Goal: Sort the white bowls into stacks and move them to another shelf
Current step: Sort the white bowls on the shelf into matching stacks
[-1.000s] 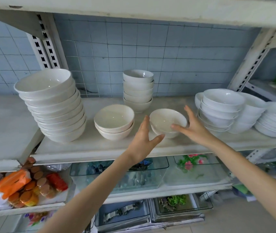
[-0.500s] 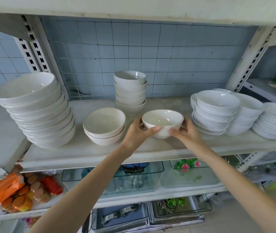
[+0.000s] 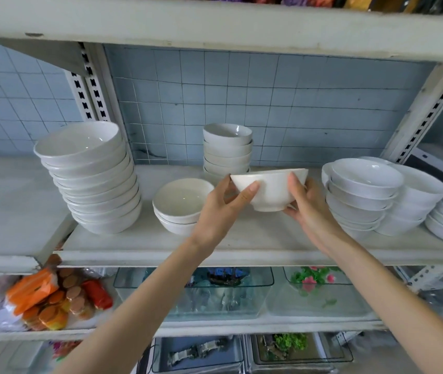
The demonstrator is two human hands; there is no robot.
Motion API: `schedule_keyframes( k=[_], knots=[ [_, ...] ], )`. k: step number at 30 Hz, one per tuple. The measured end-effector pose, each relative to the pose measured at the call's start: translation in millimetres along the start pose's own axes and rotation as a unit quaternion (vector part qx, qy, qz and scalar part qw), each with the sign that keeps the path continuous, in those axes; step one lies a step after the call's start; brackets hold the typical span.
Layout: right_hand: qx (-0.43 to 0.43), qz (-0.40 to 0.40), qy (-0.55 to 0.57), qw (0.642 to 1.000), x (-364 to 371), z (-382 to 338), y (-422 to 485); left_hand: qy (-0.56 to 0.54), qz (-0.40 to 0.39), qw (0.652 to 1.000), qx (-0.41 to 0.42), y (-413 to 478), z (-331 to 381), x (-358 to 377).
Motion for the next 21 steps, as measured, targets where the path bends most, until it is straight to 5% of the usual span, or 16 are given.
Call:
schedule_keyframes(
  k=[10,21],
  knots=[
    [-0.101,-0.144,-0.009,0.984,86,-16,23,-0.061,0.098,0.990,0.084,-20,14,-70],
    [-0.079,-0.222,-0.077,0.969,116,23,22,0.107,0.123,0.984,0.067,-12,-24,-119]
  ],
)
Point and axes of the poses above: each hand's wrist, its own y-axis towards the middle knuckle, its own x-axis out of the palm, z = x × y, the point moved 5 cm from there along y, towards the middle knuckle, and after that the axes turned 13 degrees about -x, right-handed, at the moved point
